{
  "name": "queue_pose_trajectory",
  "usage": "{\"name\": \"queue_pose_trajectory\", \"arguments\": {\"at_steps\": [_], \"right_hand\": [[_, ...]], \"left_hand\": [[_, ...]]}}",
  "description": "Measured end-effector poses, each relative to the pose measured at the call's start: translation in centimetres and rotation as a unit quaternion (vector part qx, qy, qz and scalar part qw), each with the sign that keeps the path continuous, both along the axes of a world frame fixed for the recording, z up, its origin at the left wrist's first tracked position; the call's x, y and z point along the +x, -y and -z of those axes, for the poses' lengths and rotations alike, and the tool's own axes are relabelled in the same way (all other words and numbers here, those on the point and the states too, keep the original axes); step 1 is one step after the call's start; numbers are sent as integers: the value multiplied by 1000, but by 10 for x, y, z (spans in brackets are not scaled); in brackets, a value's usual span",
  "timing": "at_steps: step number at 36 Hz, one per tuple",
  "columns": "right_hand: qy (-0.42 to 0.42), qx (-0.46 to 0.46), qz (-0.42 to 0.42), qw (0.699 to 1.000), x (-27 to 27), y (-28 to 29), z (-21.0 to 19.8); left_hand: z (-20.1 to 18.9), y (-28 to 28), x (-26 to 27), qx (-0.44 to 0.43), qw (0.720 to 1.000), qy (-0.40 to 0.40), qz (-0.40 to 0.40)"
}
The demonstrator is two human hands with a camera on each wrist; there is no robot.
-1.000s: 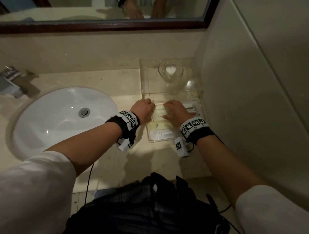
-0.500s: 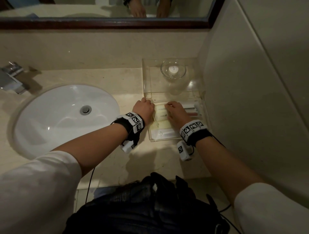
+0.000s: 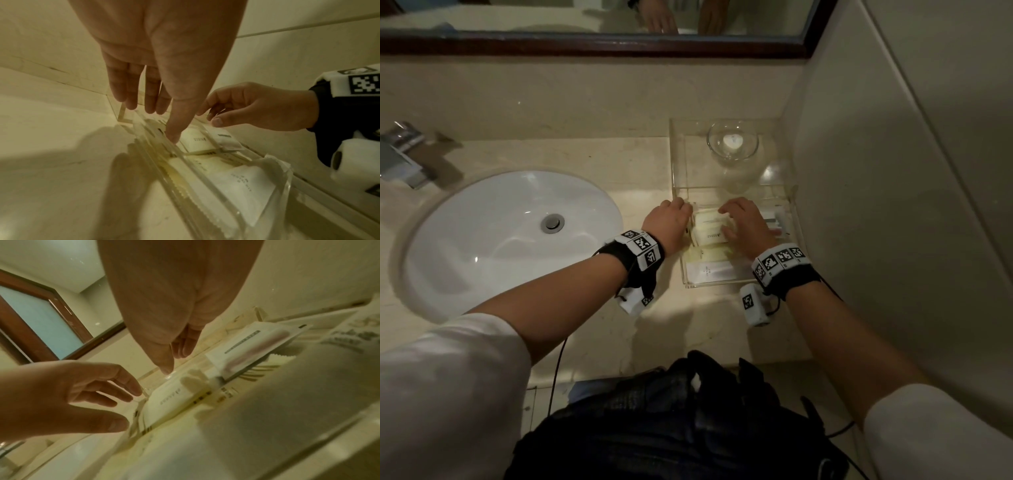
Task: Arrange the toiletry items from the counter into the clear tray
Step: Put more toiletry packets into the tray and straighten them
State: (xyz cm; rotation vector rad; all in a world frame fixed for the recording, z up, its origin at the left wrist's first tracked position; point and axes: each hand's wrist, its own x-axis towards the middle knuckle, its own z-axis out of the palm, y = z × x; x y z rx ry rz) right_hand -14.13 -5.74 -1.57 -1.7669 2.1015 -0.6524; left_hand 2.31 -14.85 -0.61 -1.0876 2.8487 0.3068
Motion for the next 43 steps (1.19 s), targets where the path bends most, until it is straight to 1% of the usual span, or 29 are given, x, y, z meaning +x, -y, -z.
{"name": "queue_pose_trajectory", "arguments": {"at_steps": [4, 8, 11, 15, 20, 25, 28, 32, 37, 43], "right_hand": [[-4, -26, 0, 1000, 3, 2, -11], [11, -36, -11, 999, 16, 13, -22], [39, -46, 0, 998, 32, 23, -30], [59, -56, 11, 997, 59, 38, -38], [0, -46, -42, 998, 97, 59, -42], [-8, -34, -102, 994, 162, 87, -42], [-9, -19, -137, 990, 209, 107, -41], [-8, -5, -186, 983, 276, 130, -40], [-17, 22, -257, 966, 375, 167, -40], [-12, 56, -295, 954, 480, 211, -34]], "left_hand": [[-4, 3, 8, 19, 997, -75, -29], [-6, 9, 17, 74, 984, -143, -70], [-11, 15, 27, 127, 964, -196, -124], [-19, 25, 51, 199, 931, -235, -193], [-23, 39, 99, 260, 889, -273, -260], [-24, 57, 177, 282, 836, -322, -344], [-20, 70, 231, 273, 817, -332, -383], [-18, 84, 298, 249, 809, -335, -415], [-17, 102, 400, 227, 786, -348, -458], [-13, 120, 509, 193, 761, -333, -523]]}}
